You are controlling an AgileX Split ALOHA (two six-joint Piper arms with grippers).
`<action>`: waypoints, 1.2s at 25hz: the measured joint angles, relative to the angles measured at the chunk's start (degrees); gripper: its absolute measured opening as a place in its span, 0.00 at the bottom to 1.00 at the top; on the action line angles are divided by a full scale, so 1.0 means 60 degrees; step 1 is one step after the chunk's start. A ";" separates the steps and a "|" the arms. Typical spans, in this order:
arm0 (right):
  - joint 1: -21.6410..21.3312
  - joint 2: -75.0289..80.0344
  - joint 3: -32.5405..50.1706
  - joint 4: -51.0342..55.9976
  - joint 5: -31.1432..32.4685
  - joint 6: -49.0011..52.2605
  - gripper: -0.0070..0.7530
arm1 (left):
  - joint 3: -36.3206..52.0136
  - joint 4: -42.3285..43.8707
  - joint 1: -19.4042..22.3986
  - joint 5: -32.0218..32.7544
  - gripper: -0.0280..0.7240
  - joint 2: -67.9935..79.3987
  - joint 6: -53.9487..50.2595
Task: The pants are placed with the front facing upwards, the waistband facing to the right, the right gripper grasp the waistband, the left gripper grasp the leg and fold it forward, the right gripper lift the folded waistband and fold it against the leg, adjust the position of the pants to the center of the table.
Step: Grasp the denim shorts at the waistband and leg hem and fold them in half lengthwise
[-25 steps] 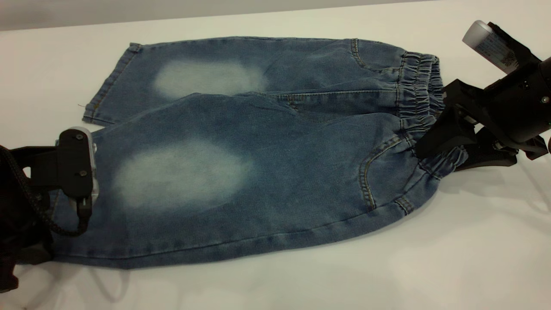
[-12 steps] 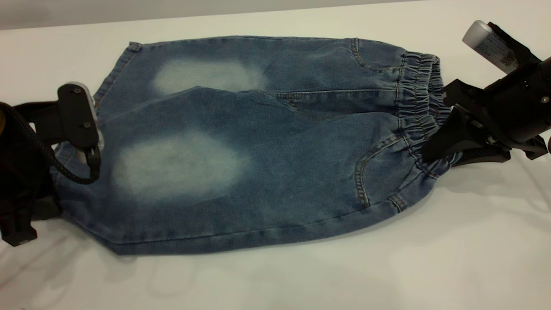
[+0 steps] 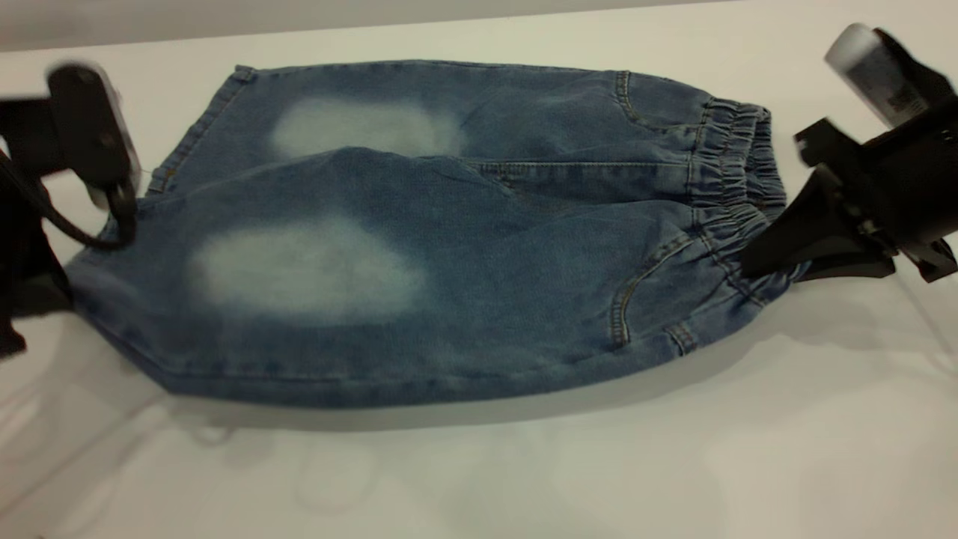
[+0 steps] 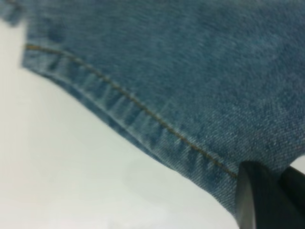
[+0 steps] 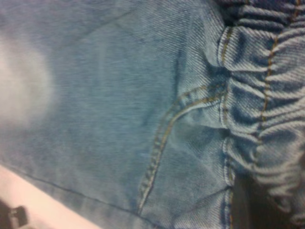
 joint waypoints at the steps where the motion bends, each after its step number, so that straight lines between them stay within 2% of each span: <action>1: -0.0042 -0.0075 0.0053 0.0032 0.0158 0.0000 0.06 | 0.0000 0.0000 0.0000 0.0055 0.11 -0.0195 0.0000; 11: -0.0026 -0.1763 0.1358 0.0077 0.0347 0.0168 0.06 | 0.0018 -0.0793 -0.0068 0.0291 0.11 -0.1457 0.0027; 17: -0.0026 -0.2835 0.2382 0.0089 0.0356 0.0413 0.06 | 0.0018 -0.0785 -0.1063 0.0805 0.11 -0.1565 0.0023; 20: -0.0026 -0.3103 0.2433 0.0120 0.0376 0.0585 0.06 | 0.0009 -0.0633 -0.1272 0.0728 0.11 -0.1565 0.0016; 26: -0.0026 -0.3112 0.2082 0.0404 0.0312 0.0784 0.06 | -0.0239 0.0187 -0.1201 -0.1113 0.11 -0.1538 -0.0080; 30: -0.0026 -0.3104 0.1693 0.0442 0.0275 0.1032 0.06 | -0.0824 0.0542 -0.0575 -0.1945 0.11 -0.1483 -0.0297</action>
